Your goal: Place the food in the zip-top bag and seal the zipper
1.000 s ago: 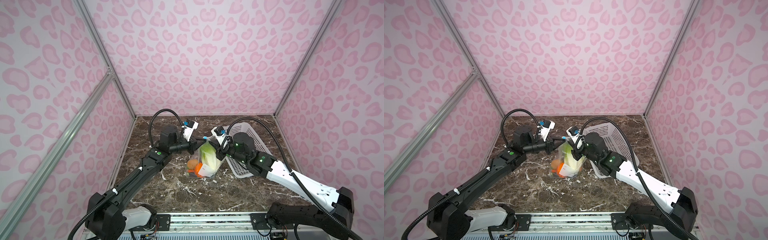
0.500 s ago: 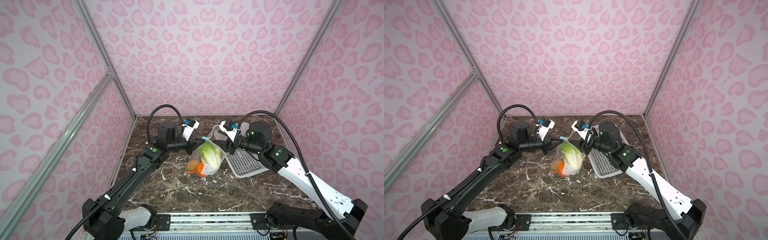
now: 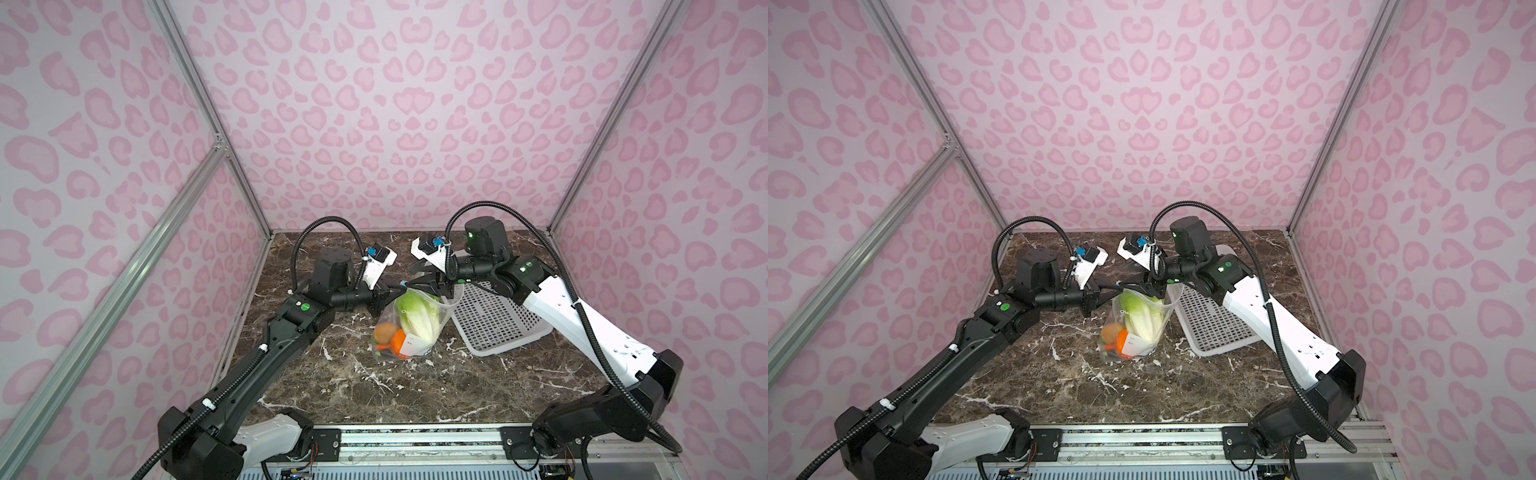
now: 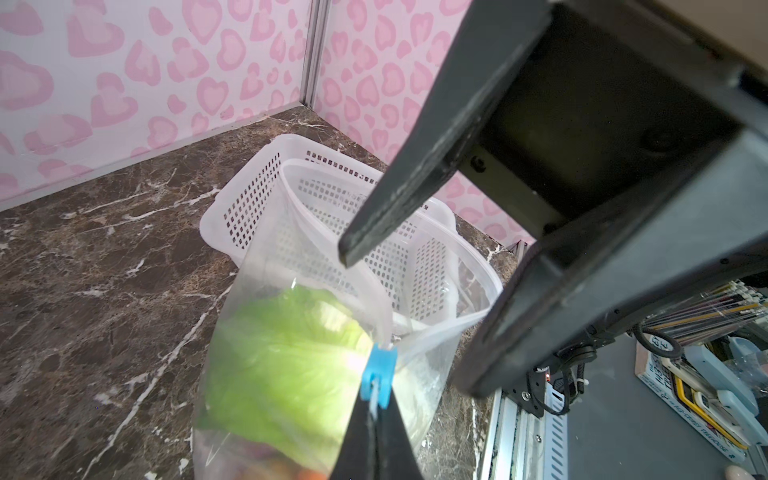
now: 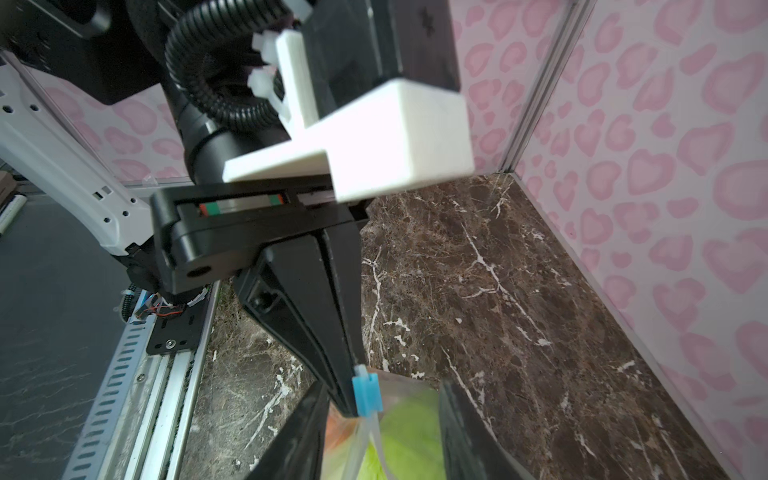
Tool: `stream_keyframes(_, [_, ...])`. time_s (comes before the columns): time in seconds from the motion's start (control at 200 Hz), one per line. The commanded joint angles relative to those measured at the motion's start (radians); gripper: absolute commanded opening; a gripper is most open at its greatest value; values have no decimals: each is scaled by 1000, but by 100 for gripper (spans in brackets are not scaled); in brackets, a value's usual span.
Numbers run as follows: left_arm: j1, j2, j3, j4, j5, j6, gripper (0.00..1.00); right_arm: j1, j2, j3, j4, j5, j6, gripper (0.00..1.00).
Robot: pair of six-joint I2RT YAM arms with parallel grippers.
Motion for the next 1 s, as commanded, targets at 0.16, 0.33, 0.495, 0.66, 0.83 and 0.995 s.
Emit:
stream_keyframes(0.16, [2, -5, -4, 27, 4, 19, 4, 1, 20, -27, 43, -89, 4, 38])
stream_keyframes(0.33, [2, -1, -4, 32, 11, 15, 4, 1, 53, -27, 43, -104, 15, 36])
stream_keyframes(0.495, [2, -4, -5, 31, 9, 15, 4, 0, 76, -19, 26, -102, 17, 30])
stream_keyframes(0.66, [2, -8, -5, 24, -11, 19, 4, -3, 71, -24, 21, -103, 21, 18])
stream_keyframes(0.83, [2, -3, -1, 21, -12, 19, 4, -4, 46, -60, 57, -106, 47, 22])
stream_keyframes(0.995, [2, -1, 0, 19, -12, 19, 4, -4, 19, -92, 106, -106, 65, 26])
